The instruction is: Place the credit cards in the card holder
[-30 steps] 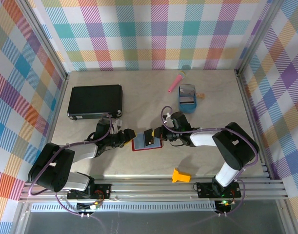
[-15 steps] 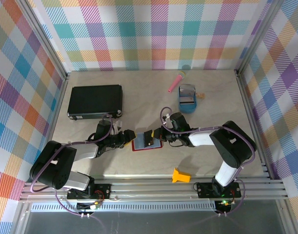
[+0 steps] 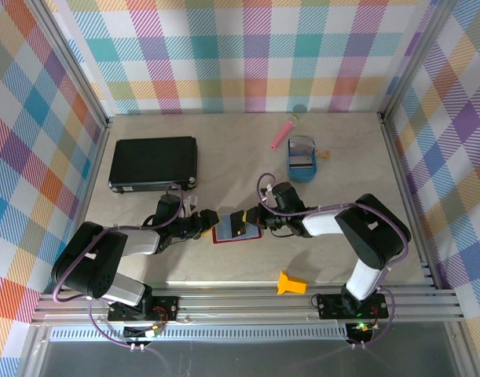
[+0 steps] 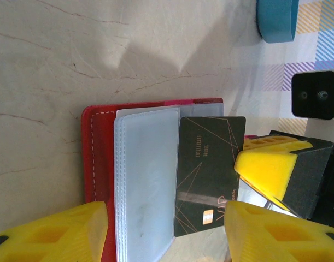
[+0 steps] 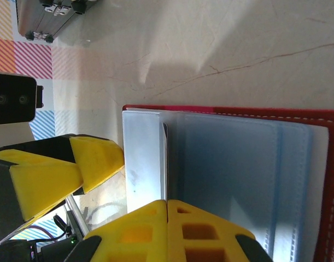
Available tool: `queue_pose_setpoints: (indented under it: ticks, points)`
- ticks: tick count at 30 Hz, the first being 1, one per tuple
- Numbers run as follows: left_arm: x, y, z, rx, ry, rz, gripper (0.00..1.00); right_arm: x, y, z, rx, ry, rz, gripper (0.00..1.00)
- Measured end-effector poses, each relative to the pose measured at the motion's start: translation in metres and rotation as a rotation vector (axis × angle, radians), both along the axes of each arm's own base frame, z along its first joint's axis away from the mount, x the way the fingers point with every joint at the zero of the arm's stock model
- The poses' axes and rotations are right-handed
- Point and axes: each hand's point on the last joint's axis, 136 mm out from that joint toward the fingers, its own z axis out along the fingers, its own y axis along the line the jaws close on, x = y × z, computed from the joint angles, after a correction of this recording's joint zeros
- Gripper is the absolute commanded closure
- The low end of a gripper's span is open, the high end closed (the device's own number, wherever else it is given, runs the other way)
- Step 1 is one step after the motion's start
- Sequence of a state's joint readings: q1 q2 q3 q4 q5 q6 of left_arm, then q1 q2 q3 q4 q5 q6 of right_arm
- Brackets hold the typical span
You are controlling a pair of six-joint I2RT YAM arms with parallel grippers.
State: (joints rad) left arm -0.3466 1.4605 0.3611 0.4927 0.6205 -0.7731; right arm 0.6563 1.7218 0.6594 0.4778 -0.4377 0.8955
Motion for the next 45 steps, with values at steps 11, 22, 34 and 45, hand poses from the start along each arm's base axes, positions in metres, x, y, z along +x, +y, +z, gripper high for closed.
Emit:
queue_pose_setpoints:
  ticks: [11, 22, 34, 45]
  points:
    - [-0.0015, -0.0039, 0.0004, -0.01, -0.001, -0.006, 0.42, -0.0033, 0.0004, -0.0032, -0.007, 0.019, -0.007, 1.0]
    - [0.0001, -0.0062, -0.0003, -0.017, -0.004, -0.006, 0.42, -0.0061, 0.0026, -0.0052, -0.02, 0.014, -0.007, 1.0]
    - [0.0005, -0.0065, -0.0009, -0.016, -0.007, -0.006, 0.42, -0.0038, 0.0019, -0.0062, -0.03, 0.004, -0.022, 1.0]
    - [0.0002, -0.0063, -0.0014, -0.012, -0.008, -0.007, 0.43, 0.0004, -0.0002, -0.008, -0.048, -0.009, -0.046, 1.0]
